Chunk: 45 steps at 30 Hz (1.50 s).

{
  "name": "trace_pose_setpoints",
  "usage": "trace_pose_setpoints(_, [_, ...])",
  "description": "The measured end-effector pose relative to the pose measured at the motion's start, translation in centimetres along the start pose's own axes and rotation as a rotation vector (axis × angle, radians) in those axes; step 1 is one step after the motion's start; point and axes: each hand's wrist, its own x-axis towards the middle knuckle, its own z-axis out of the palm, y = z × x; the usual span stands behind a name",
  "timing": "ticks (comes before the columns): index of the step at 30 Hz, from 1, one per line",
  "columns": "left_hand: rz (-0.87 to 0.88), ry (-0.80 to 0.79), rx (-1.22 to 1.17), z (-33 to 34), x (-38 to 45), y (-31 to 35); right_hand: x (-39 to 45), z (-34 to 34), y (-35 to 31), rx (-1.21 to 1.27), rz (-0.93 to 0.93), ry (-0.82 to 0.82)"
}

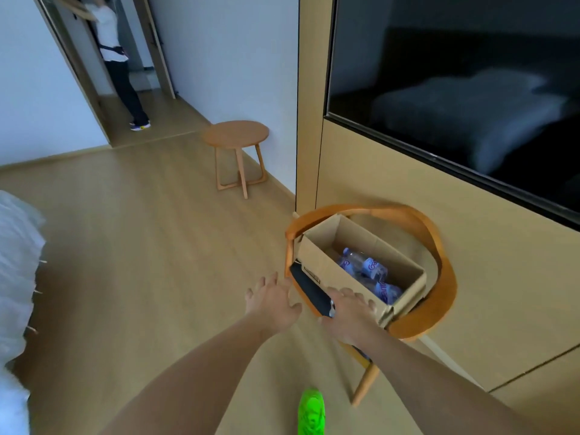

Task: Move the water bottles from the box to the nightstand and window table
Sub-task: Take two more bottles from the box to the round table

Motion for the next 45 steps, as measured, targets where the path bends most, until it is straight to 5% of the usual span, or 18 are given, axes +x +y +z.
trace_pose_setpoints(19, [0.136,-0.230,0.078,1.4,31.1,5.4,26.5,-2.9,6.7,0.233,0.209,-0.095])
trace_pose_setpoints(34, [0.561,-0.576,0.211,6.6,47.6,11.7,33.3,-1.5,11.9,0.421,0.669,-0.212])
trace_pose_setpoints(45, [0.577,-0.752,0.338,14.4,50.7,11.6,35.7,3.6,15.9,0.455,0.781,-0.309])
